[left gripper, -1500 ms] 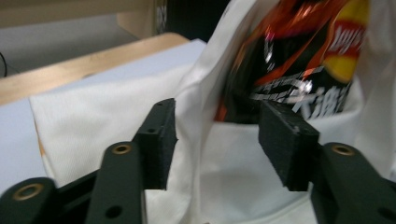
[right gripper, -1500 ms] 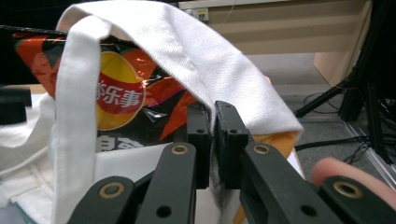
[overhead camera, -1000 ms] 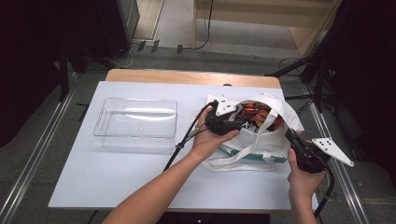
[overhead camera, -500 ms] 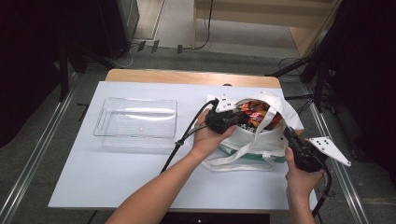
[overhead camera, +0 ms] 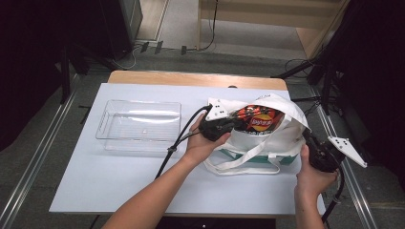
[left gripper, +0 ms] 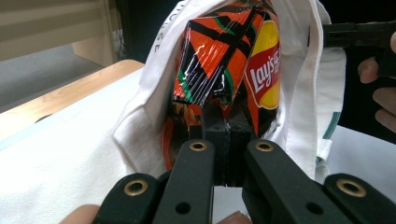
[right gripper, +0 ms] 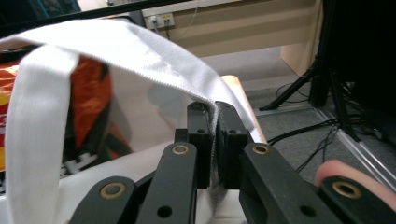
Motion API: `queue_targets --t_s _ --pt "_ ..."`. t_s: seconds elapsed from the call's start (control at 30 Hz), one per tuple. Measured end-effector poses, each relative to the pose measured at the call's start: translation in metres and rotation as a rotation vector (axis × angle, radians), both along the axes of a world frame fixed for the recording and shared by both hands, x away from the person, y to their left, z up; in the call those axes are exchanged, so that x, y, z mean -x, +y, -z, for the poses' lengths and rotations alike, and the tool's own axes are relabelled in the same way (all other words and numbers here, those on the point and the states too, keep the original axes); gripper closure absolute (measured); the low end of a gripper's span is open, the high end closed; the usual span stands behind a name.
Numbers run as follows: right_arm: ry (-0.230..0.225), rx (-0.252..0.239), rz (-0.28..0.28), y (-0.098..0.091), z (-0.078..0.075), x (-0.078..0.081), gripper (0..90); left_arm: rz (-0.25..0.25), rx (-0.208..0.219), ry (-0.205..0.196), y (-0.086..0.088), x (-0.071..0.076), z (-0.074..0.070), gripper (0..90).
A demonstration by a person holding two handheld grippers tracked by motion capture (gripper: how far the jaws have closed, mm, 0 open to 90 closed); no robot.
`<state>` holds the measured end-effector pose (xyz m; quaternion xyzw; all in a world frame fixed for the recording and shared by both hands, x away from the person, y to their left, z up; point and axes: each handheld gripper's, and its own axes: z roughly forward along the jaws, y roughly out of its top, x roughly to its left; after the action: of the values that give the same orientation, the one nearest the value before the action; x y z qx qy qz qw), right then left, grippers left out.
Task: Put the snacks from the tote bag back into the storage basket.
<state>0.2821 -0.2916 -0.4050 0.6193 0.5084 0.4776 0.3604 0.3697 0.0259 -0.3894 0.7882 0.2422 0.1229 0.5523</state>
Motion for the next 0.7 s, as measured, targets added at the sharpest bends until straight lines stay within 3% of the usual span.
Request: queue_targets --t_s 0.1,0.2,0.27,0.37,0.4,0.43,0.47,0.53,0.6,0.63,0.67,0.7 --pt "-0.006 -0.007 0.005 -0.005 -0.003 -0.002 87.6 -0.002 0.011 -0.002 0.004 0.002 -0.001 90.0" --pt "-0.050 -0.065 -0.025 -0.008 -0.007 -0.003 87.6 0.009 0.054 0.007 0.010 0.003 -0.006 90.0" --pt "-0.084 -0.060 -0.043 -0.003 -0.011 -0.003 87.6 0.010 0.067 -0.001 0.014 0.005 -0.010 90.0" --pt "-0.069 -0.021 -0.081 0.006 -0.010 -0.004 86.0 0.002 0.045 -0.001 0.016 0.005 -0.012 90.0" --pt "-0.057 -0.011 -0.089 0.008 -0.009 -0.006 81.8 -0.005 0.025 0.009 0.016 0.004 -0.011 90.0" --pt "-0.049 -0.009 -0.097 0.009 -0.008 -0.006 71.3 -0.013 0.015 0.016 0.015 0.004 -0.010 90.0" --pt "-0.068 0.006 -0.091 0.013 -0.010 -0.005 44.3 -0.016 0.009 0.019 0.015 0.004 -0.009 90.0" --pt "-0.086 0.029 -0.086 0.016 -0.013 -0.003 39.7 -0.008 -0.003 0.020 0.011 0.005 -0.006 90.0" --pt "-0.133 0.089 -0.134 0.025 -0.026 0.000 36.7 -0.007 -0.022 0.009 0.007 0.007 -0.005 90.0" --pt "-0.133 0.089 -0.134 0.025 -0.026 0.000 36.7 -0.007 -0.029 0.003 0.005 0.008 -0.005 90.0" --pt "-0.172 0.112 -0.168 0.029 -0.034 0.000 36.6 -0.010 -0.033 0.000 0.004 0.009 -0.005 90.0" --pt "-0.183 0.109 -0.177 0.030 -0.037 0.001 36.4 -0.011 -0.032 0.006 0.003 0.009 -0.005 90.0"
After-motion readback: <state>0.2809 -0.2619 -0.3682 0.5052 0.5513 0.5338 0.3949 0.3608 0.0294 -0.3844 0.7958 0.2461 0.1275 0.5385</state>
